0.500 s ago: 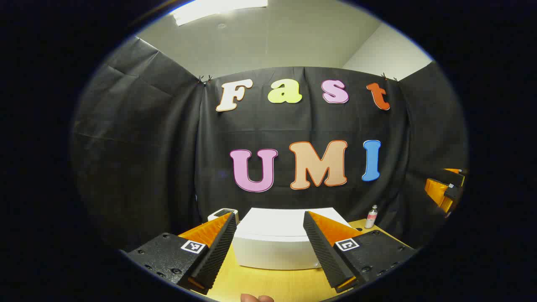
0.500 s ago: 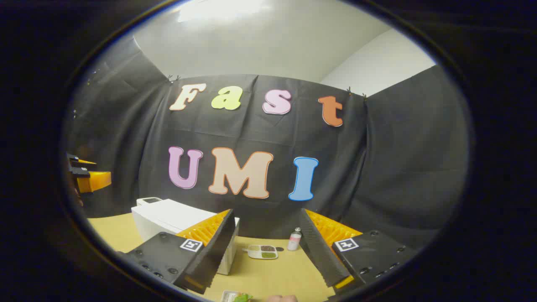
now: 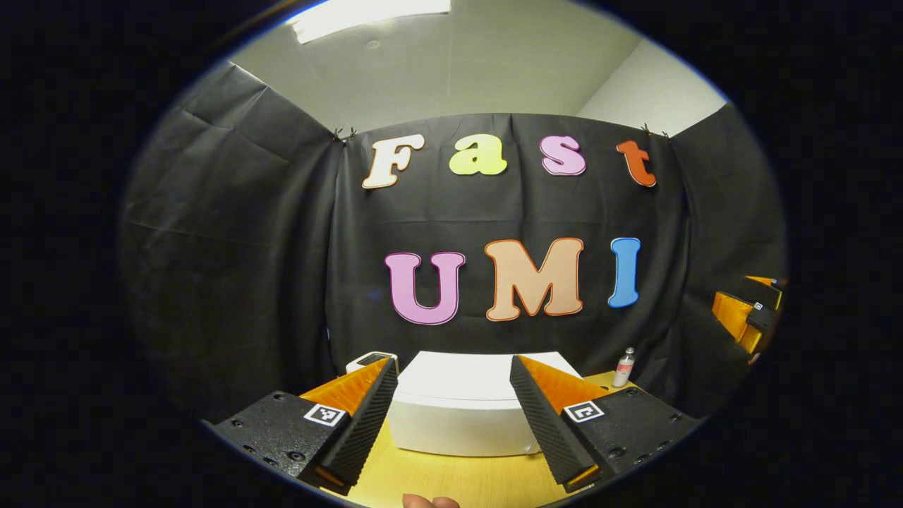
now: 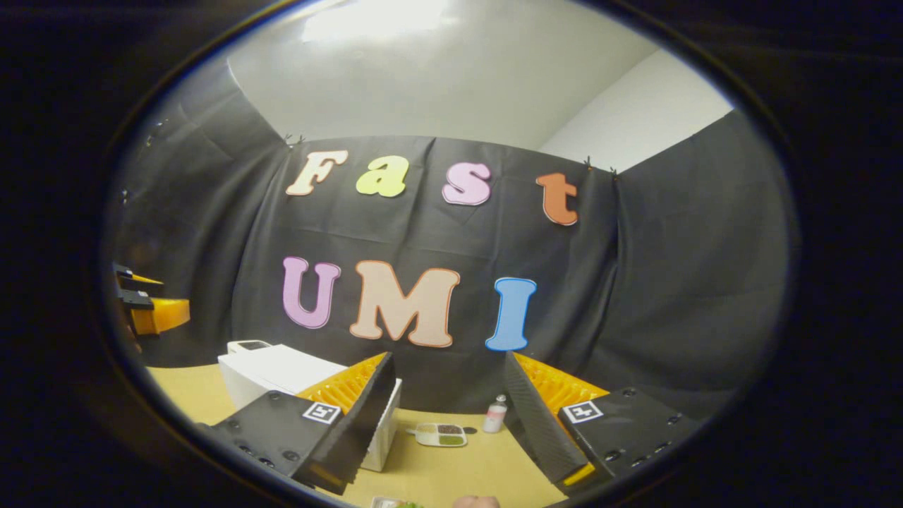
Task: Open the microwave oven with the left hand, put the food in, and close the microwave oven.
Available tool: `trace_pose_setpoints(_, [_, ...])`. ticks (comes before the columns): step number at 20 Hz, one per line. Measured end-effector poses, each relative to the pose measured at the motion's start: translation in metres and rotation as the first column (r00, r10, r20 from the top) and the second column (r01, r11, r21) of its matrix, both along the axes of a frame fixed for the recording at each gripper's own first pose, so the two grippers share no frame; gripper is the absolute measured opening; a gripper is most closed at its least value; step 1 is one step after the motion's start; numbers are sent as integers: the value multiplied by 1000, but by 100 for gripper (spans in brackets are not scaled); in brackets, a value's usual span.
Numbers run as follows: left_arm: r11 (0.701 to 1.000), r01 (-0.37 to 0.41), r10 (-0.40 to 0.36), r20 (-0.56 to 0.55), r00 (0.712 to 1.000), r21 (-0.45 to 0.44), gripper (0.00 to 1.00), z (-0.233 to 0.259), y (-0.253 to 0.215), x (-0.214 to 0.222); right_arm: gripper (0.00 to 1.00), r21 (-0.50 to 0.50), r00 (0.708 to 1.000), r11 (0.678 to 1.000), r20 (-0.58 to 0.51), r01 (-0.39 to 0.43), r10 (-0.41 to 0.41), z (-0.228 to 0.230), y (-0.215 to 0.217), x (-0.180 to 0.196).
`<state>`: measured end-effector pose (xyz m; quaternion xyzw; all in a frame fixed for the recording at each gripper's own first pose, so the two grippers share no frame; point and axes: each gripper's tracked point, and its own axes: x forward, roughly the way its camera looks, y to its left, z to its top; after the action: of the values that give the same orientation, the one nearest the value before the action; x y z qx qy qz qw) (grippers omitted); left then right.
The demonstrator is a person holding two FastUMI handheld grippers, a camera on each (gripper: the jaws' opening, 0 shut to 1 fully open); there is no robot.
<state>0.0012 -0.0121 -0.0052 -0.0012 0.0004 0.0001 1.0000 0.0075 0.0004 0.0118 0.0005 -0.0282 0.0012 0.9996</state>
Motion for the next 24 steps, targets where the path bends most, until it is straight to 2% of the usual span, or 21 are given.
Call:
trace_pose_setpoints(1, [1000,1,-1,-3,1000,-1,97,-2,-1,-1,97,0,1000,1000,1,2,-2,-1,-1,0])
trace_pose_setpoints(7, [1000,-4,4,-8,1000,0,97,-2,-2,0,98,-5,1000,1000,0,-5,5,-2,-3,0])
trace_pose_setpoints(8, [1000,-8,8,-9,1000,0,99,-3,-2,1,98,-8,1000,1000,2,-4,4,-1,-4,0])
trace_pose_setpoints(14, [1000,-18,18,-4,1000,9,97,-4,-1,-4,97,2,1000,1000,8,-15,15,1,-2,-4])
trace_pose_setpoints(19, [1000,-8,9,-23,1000,11,97,-25,-13,-4,98,17,1000,1000,20,-9,8,5,-7,-8])
trace_pose_setpoints(24, [998,56,-55,-24,998,23,97,-59,-44,6,97,28,1000,1000,30,7,-8,9,-13,-13])
